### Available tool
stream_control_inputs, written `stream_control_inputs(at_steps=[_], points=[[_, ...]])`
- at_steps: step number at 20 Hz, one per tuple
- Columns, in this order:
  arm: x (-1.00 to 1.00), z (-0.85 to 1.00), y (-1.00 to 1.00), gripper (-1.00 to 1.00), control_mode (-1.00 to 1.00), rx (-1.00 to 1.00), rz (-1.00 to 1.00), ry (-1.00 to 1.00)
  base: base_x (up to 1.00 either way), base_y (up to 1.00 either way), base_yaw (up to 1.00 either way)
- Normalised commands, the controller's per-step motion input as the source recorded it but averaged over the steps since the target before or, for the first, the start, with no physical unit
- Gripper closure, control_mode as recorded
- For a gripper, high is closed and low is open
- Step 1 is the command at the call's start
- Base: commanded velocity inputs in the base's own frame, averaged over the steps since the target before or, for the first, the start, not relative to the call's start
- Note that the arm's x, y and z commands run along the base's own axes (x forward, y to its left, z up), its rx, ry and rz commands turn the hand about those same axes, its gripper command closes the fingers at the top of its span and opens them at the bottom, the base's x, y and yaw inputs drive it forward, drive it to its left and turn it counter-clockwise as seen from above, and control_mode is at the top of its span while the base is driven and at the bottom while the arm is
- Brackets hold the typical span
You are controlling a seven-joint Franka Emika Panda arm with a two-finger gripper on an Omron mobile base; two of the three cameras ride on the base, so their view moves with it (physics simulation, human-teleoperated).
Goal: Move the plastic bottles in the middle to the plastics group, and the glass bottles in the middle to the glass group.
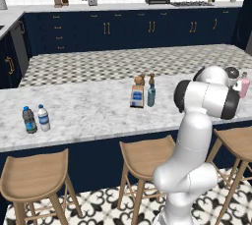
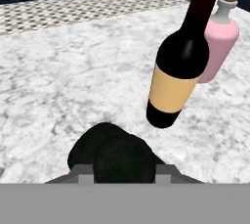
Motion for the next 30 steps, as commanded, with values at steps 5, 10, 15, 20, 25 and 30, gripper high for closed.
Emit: stream_control_inputs(at_steps=[5,10,15,20,25,30], points=[[0.12,-0.07,0.00,1.00,-1.00,0.00,0.00,0.00,0.00,0.00,0.00],[0.46,0.00,-0.01,1.00,-1.00,0.00,0.00,0.00,0.00,0.00,0.00],[0.12,-0.02,-0.01,1.00,-1.00,0.00,0.00,0.00,0.00,0.00,0.00],[0.00,-0.01,-0.01,-1.00,-1.00,0.00,0.00,0.00,0.00,0.00,0.00],[0.00,0.00,0.00,-1.00,-1.00,0.00,0.00,0.00,0.00,0.00,0.00],[0.00,0.00,0.00,-1.00,-1.00,0.00,0.00,0.00,0.00,0.00,0.00]])
